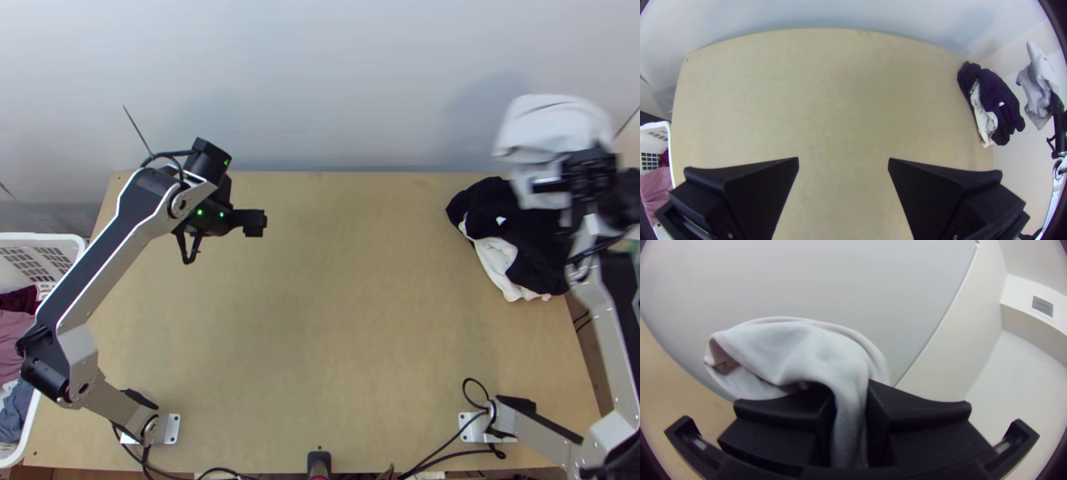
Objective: Fold the t-shirt
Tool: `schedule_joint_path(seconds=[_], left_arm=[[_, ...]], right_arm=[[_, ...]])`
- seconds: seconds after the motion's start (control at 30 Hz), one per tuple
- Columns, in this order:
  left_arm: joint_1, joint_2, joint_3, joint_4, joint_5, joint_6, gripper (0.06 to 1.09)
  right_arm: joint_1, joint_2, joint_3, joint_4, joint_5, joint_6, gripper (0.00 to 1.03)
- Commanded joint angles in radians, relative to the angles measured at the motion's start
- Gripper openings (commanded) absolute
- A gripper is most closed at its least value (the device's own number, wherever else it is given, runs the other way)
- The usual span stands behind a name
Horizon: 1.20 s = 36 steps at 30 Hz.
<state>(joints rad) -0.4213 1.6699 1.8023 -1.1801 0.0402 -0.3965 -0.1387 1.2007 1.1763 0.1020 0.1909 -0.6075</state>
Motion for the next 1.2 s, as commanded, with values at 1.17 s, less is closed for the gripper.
schedule_joint_path(seconds=[1.17], left_arm=[[0.148,-0.099,-0.169,0.043,0.001,0.045,1.03]], right_arm=[[-0.071,0.174,-0.351,0.166,-0.038,0.184,0.03]])
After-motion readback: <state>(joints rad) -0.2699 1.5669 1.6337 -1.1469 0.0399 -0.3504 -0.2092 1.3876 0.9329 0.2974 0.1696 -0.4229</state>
